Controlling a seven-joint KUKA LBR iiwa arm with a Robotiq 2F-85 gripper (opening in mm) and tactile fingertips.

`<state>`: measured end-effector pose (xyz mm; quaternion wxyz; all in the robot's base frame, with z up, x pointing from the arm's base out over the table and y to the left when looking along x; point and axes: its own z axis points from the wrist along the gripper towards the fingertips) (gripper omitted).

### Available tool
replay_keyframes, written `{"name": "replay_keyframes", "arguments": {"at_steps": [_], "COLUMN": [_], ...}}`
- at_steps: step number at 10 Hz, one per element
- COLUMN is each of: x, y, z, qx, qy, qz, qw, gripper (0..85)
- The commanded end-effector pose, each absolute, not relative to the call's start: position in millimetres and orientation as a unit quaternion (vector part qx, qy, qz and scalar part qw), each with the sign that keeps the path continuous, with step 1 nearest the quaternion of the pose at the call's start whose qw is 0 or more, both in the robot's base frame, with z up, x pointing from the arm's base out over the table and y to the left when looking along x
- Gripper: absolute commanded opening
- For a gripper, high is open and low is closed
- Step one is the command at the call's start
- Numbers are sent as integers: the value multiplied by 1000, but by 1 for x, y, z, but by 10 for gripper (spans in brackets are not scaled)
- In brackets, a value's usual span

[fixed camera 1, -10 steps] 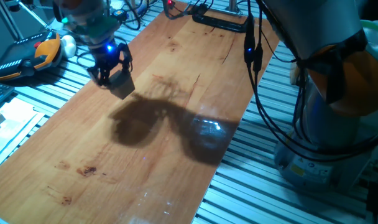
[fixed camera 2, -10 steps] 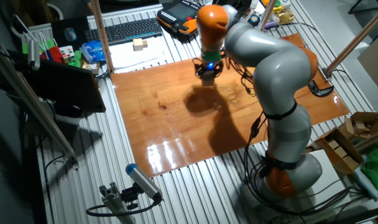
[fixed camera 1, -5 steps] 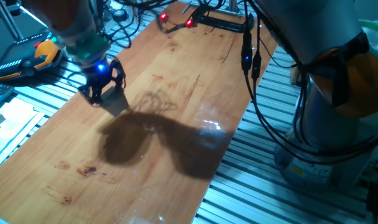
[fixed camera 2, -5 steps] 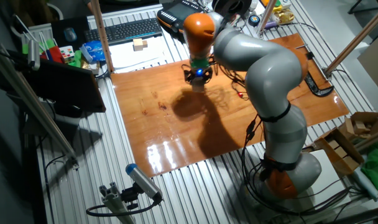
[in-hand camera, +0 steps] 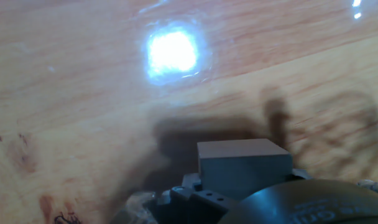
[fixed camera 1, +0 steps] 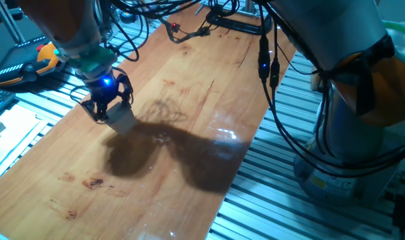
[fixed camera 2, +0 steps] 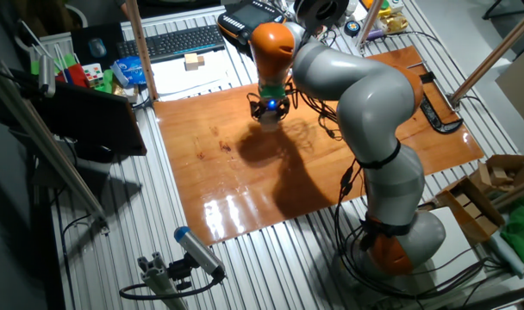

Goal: Pick up the small block on the left and move it to the right

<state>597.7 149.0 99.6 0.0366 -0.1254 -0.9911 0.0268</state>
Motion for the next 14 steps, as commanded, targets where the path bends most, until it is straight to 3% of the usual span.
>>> {"name": "replay_keyframes", "arguments": {"at_steps": [1,5,7,10,12,13,14], "x": [597,589,585,583,583,583,583], "y": [151,157,160,161,161,162,161], "z": [95,80,66,61,61,61,61], "qx": [-126,-129,-133,-147,-171,-177,-177], "qy": [-991,-991,-991,-988,-984,-983,-983], "qz": [21,18,22,31,34,31,29], "qw": [37,28,24,21,26,27,27], "gripper": [10,23,110,383,673,767,793]}}
